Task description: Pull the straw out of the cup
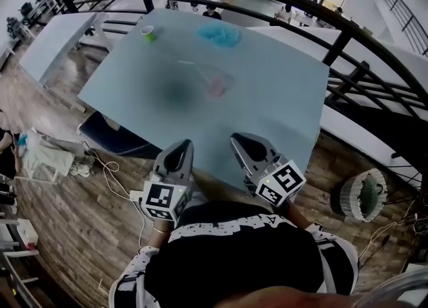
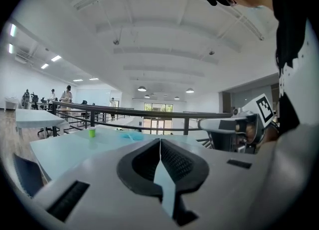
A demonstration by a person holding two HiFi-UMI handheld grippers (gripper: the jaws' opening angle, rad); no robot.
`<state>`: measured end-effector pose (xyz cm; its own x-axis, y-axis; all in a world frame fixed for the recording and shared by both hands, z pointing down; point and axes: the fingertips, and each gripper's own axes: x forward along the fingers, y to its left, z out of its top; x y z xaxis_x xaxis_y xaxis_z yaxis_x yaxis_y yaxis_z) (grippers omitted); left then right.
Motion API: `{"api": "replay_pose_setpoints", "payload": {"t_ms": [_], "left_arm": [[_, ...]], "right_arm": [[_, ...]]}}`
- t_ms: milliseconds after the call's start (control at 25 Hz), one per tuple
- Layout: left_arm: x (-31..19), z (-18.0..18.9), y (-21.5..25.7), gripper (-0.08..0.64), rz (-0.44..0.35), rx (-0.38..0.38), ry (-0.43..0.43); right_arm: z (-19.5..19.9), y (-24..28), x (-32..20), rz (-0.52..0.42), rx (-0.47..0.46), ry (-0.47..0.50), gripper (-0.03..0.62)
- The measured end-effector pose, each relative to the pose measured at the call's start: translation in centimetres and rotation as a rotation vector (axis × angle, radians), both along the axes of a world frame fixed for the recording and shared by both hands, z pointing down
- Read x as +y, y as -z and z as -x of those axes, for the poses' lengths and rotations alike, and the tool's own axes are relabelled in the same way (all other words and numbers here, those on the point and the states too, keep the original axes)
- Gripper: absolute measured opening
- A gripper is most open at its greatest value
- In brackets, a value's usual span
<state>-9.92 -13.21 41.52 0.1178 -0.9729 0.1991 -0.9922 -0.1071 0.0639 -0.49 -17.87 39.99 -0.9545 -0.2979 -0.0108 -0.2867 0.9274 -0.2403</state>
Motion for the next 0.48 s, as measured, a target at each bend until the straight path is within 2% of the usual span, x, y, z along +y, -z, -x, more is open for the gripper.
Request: {"api": "replay_pose_setpoints", "payload": {"t_ms": [480], "left_arm": [[-4.4, 5.2, 1.4, 0.015, -0.031, 0.025, -0.1]], "right_arm": [[5.0, 1.3, -3.3, -0.019, 0.024, -0.089, 0.031]]}}
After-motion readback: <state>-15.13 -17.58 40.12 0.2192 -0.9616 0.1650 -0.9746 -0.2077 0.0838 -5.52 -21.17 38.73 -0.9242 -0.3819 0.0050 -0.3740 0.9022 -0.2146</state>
